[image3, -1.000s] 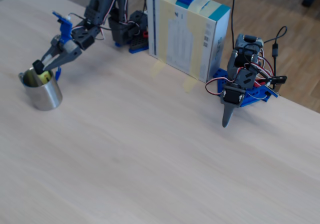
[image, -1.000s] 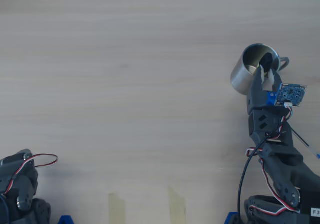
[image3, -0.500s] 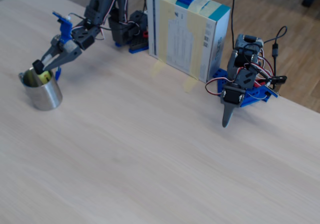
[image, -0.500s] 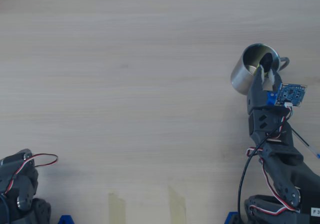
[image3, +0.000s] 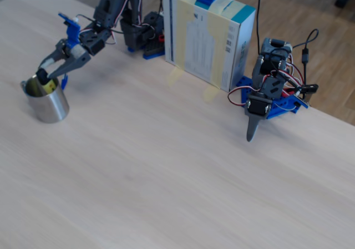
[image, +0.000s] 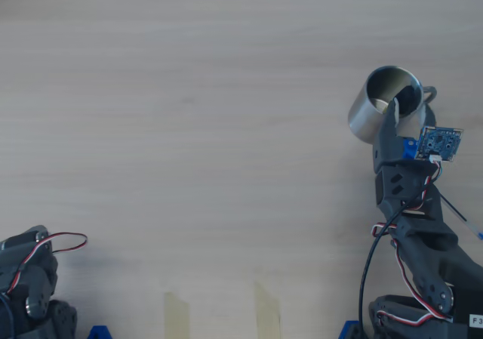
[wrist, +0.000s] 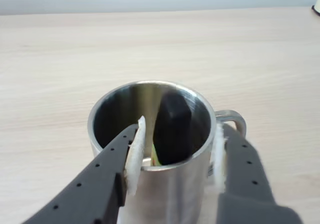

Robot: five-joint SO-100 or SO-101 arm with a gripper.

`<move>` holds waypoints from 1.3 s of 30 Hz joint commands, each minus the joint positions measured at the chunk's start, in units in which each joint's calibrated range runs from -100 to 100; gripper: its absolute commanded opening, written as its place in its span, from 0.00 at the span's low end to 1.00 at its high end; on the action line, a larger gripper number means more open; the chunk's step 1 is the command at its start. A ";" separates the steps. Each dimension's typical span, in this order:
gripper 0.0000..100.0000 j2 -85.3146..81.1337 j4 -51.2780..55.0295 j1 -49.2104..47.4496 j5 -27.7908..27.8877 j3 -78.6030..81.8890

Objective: Grab the yellow pen and put it in the silver cup.

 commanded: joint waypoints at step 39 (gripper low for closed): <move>0.43 -6.08 4.53 -0.42 0.33 1.11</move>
